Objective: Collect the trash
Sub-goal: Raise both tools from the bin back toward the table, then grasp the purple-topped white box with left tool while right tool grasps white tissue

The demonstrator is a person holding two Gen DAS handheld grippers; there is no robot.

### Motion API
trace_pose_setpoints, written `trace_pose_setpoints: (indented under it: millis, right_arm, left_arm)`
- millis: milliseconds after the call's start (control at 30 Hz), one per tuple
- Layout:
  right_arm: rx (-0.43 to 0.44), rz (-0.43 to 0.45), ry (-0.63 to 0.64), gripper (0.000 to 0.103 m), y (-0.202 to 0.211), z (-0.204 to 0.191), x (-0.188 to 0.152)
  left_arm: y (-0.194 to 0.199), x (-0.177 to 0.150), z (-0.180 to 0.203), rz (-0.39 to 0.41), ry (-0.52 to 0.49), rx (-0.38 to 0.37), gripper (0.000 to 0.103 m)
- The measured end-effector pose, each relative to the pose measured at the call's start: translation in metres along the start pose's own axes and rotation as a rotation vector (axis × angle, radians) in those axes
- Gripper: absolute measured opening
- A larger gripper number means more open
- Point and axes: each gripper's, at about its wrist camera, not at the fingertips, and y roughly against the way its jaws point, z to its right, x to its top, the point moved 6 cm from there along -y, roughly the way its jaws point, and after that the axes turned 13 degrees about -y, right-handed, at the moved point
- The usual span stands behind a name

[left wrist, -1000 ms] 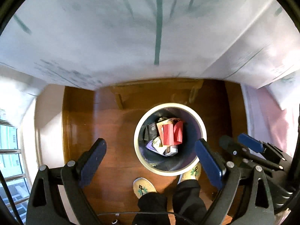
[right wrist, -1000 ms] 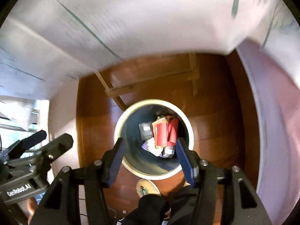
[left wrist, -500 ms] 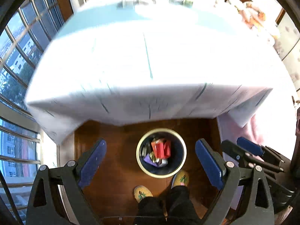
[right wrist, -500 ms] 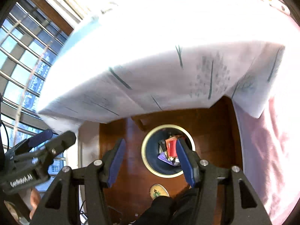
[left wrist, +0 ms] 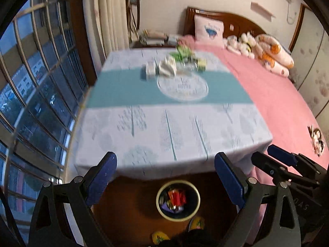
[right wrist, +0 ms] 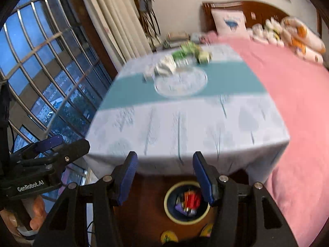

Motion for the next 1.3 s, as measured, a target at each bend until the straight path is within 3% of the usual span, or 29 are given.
trace_pose_setpoints:
  millis: [233,533,800,1100,1300]
  right_arm:
    - [0.007,0.092,0.078,0.056,0.017,-0.040,0.043]
    - [0.027,0.112,0.146,0.056,-0.016,-0.055,0.106]
    - [0.077,0.011,0.251,0.056,-0.116,-0.045,0.174]
    - [0.116,-0.144,0.390,0.056,-0.255,-0.044,0.241]
    - [0.123,-0.198,0.479,0.056,-0.318,-0.055,0.255]
  left_arm:
    - [0.023,0.044,-0.027,0.088,0.012,0.032,0.095]
    - [-0.003,0.105,-0.049,0.121,0.023,0.090,0.095]
    - [-0.096,0.158,-0.075,-0.006,0.127,0.209,0.095]
    - [-0.226,0.203,-0.089,-0.175,0.255,0.202,0.095]
    - [-0.276,0.214,-0.107,-0.243,0.306,0.216,0.095]
